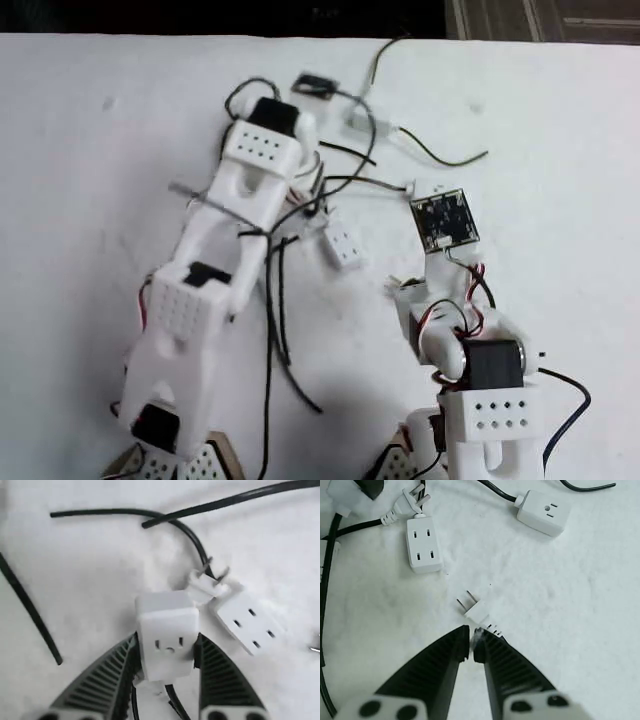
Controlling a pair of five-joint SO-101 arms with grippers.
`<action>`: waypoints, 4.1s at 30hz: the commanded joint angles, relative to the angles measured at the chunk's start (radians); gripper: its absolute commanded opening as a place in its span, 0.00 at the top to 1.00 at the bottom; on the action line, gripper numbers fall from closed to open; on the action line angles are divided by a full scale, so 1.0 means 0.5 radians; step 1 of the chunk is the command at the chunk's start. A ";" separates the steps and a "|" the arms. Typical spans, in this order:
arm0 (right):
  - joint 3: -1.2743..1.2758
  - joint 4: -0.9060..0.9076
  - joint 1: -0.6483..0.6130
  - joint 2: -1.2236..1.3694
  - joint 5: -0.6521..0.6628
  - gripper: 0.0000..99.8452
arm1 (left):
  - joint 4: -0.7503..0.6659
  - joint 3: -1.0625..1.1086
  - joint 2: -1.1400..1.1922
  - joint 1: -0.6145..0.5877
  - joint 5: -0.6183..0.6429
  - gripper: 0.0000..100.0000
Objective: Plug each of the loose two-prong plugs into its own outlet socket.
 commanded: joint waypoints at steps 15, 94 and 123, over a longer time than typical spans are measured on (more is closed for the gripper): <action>-0.015 -0.032 0.014 -0.038 0.000 0.98 | 0.009 1.234 -1.821 -0.216 -1.083 0.98; -0.414 -0.566 -1.284 1.100 -0.528 0.87 | -1.366 4.551 -4.414 -1.643 -0.700 0.70; -1.298 -1.198 -1.300 2.745 -0.709 0.98 | -1.430 4.643 -4.414 -1.646 -0.715 0.70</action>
